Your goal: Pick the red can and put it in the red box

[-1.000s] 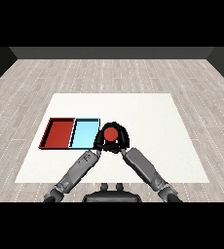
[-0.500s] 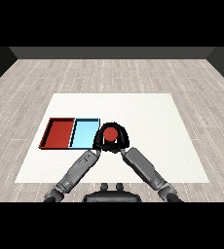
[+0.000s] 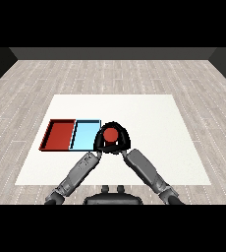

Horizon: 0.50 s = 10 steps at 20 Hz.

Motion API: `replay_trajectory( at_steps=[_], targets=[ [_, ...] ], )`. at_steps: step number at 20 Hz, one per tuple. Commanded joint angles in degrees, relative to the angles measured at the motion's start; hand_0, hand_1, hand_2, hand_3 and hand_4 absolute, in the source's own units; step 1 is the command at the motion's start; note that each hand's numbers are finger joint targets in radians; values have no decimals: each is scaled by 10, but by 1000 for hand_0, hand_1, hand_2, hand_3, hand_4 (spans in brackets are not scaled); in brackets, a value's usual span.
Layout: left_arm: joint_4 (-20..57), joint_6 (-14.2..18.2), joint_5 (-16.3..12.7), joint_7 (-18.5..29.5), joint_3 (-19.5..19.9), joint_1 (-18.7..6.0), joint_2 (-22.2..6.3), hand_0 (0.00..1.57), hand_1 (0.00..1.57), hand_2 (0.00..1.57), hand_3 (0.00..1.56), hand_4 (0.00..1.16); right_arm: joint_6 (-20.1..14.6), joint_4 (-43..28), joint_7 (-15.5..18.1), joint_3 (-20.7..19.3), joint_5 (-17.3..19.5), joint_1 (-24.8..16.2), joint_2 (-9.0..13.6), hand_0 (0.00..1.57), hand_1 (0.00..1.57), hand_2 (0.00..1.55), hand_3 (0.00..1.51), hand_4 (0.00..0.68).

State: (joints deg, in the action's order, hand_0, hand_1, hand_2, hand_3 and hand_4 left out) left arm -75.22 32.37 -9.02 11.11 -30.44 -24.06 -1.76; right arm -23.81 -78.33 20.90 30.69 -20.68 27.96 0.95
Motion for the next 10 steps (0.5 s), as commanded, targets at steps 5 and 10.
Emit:
replay_trajectory(
  at_steps=[5,10],
  targets=[
    [29,9,-17,-2,-3,-20,17,1571,1571,1571,1493,1148,-20,-41,4,19,31,-17,-9,0,0,0,0,0],
    [9,26,7,9,-33,0,17,1571,1571,1571,1476,1153,67,-5,9,-69,46,-12,9,0,0,0,0,0]
  ],
)
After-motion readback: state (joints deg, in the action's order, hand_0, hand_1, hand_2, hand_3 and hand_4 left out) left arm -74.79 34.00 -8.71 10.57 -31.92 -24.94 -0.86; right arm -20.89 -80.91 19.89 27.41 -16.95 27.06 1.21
